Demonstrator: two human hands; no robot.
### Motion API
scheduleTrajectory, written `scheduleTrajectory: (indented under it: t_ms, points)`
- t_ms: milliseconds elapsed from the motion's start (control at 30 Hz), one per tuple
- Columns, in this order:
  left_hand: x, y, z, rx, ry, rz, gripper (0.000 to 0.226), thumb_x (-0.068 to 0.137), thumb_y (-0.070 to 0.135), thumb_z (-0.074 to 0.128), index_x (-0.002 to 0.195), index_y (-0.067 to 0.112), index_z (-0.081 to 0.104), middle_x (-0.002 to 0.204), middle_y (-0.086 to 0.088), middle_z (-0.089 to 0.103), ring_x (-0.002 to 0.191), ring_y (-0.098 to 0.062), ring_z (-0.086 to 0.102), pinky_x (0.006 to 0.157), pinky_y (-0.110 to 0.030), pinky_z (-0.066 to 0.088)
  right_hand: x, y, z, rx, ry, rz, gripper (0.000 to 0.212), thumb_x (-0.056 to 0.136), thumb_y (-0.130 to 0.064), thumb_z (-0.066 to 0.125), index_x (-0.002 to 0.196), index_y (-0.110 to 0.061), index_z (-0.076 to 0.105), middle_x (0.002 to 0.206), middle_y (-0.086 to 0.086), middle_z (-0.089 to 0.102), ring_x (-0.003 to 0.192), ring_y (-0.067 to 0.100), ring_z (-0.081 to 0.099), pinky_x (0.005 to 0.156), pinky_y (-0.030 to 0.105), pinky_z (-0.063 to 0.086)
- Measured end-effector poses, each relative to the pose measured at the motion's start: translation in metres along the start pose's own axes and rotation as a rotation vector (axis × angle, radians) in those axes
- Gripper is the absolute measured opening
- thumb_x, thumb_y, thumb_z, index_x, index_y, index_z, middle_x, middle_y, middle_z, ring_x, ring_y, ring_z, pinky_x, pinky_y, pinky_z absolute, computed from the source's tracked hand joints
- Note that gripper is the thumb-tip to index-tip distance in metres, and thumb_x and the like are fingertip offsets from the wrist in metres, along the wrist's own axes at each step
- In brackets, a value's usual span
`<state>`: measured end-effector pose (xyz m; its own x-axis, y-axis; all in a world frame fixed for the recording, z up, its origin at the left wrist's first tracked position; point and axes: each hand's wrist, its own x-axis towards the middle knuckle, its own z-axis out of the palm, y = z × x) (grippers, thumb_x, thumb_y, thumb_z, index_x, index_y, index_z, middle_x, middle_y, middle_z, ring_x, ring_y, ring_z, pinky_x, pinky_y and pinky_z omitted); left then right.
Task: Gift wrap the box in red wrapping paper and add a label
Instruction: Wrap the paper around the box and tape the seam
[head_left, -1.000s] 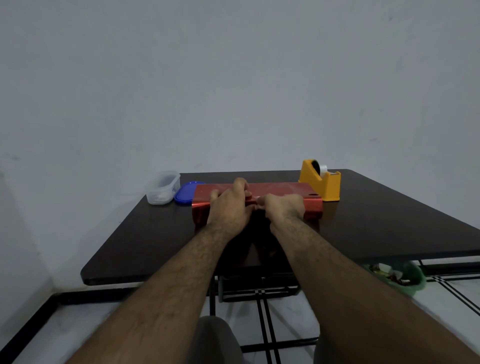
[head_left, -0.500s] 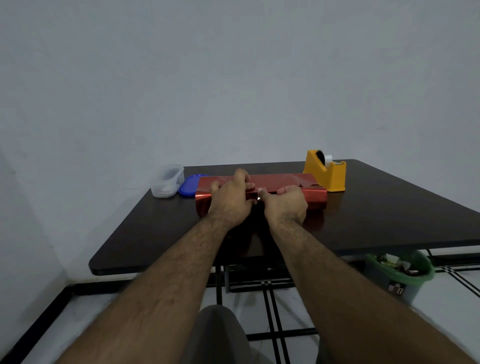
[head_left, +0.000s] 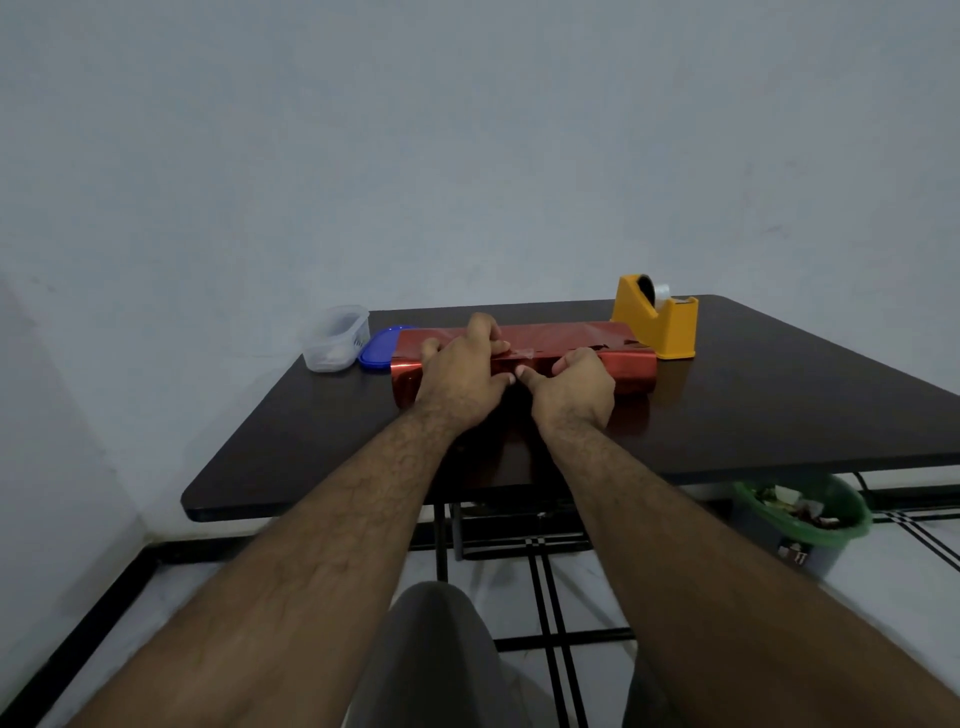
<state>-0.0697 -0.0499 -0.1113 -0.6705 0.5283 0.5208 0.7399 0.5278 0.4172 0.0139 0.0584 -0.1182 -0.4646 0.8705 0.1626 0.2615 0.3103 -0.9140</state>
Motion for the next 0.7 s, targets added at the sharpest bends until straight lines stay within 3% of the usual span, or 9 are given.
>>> scheduleTrajectory:
  t_ms: [133, 200, 300, 367, 500, 600, 700]
  points:
    - [-0.001, 0.002, -0.001, -0.006, -0.004, -0.008, 0.049, 0.090, 0.028, 0.082, 0.122, 0.026, 0.045, 0.136, 0.010, 0.072, 0.135, -0.012, 0.060, 0.117, -0.046, 0.024, -0.003, -0.002, -0.004, -0.132, -0.025, -0.020, 0.032, 0.083, -0.023, 0.088, 0.095, -0.023, 0.058, 0.090, -0.002, 0.065, 0.081, 0.020, 0.064, 0.065, 0.027, 0.047]
    - [-0.002, 0.002, 0.000, -0.014, -0.003, -0.010, 0.048, 0.091, 0.027, 0.082, 0.121, 0.027, 0.045, 0.135, 0.011, 0.073, 0.133, -0.011, 0.061, 0.117, -0.046, 0.024, -0.006, -0.002, -0.007, -0.165, -0.007, -0.162, 0.024, 0.085, -0.016, 0.079, 0.093, -0.024, 0.058, 0.085, -0.006, 0.065, 0.081, 0.020, 0.065, 0.064, 0.026, 0.045]
    - [-0.002, -0.001, 0.001, -0.022, 0.015, -0.008, 0.042, 0.094, 0.026, 0.077, 0.122, 0.027, 0.046, 0.131, 0.011, 0.074, 0.129, -0.011, 0.064, 0.115, -0.045, 0.024, -0.005, -0.004, -0.012, -0.347, -0.019, -0.548, 0.022, 0.092, -0.032, 0.073, 0.113, -0.030, 0.067, 0.092, -0.006, 0.074, 0.090, 0.023, 0.070, 0.075, 0.033, 0.053]
    - [-0.003, -0.003, 0.003, -0.017, 0.027, -0.007, 0.042, 0.094, 0.026, 0.076, 0.122, 0.027, 0.045, 0.131, 0.009, 0.074, 0.128, -0.013, 0.065, 0.116, -0.045, 0.023, 0.002, -0.008, -0.015, -0.474, -0.054, -0.669, 0.031, 0.096, -0.041, 0.065, 0.126, -0.033, 0.071, 0.107, -0.004, 0.078, 0.102, 0.024, 0.071, 0.083, 0.036, 0.056]
    - [-0.004, -0.007, 0.009, -0.049, 0.047, -0.004, 0.045, 0.092, 0.024, 0.079, 0.123, 0.027, 0.046, 0.132, 0.010, 0.074, 0.132, -0.010, 0.063, 0.117, -0.045, 0.021, 0.022, -0.010, -0.023, -0.620, -0.119, -0.781, 0.029, 0.097, -0.049, 0.058, 0.109, -0.031, 0.078, 0.097, -0.005, 0.077, 0.093, 0.022, 0.071, 0.070, 0.031, 0.047]
    - [-0.004, -0.010, 0.011, -0.046, 0.060, 0.018, 0.042, 0.094, 0.025, 0.076, 0.124, 0.025, 0.046, 0.134, 0.010, 0.073, 0.133, -0.009, 0.062, 0.117, -0.044, 0.020, 0.032, -0.012, -0.033, -0.802, -0.206, -0.962, 0.039, 0.096, -0.058, 0.051, 0.110, -0.031, 0.076, 0.092, -0.006, 0.075, 0.088, 0.021, 0.069, 0.071, 0.033, 0.053]
    - [-0.005, -0.011, 0.011, -0.040, 0.061, 0.031, 0.044, 0.094, 0.025, 0.077, 0.125, 0.025, 0.045, 0.136, 0.011, 0.073, 0.134, -0.009, 0.062, 0.118, -0.046, 0.019, 0.042, -0.018, -0.043, -1.020, -0.250, -1.190, 0.049, 0.099, -0.063, 0.043, 0.122, -0.031, 0.071, 0.098, -0.004, 0.075, 0.092, 0.022, 0.070, 0.065, 0.031, 0.047]
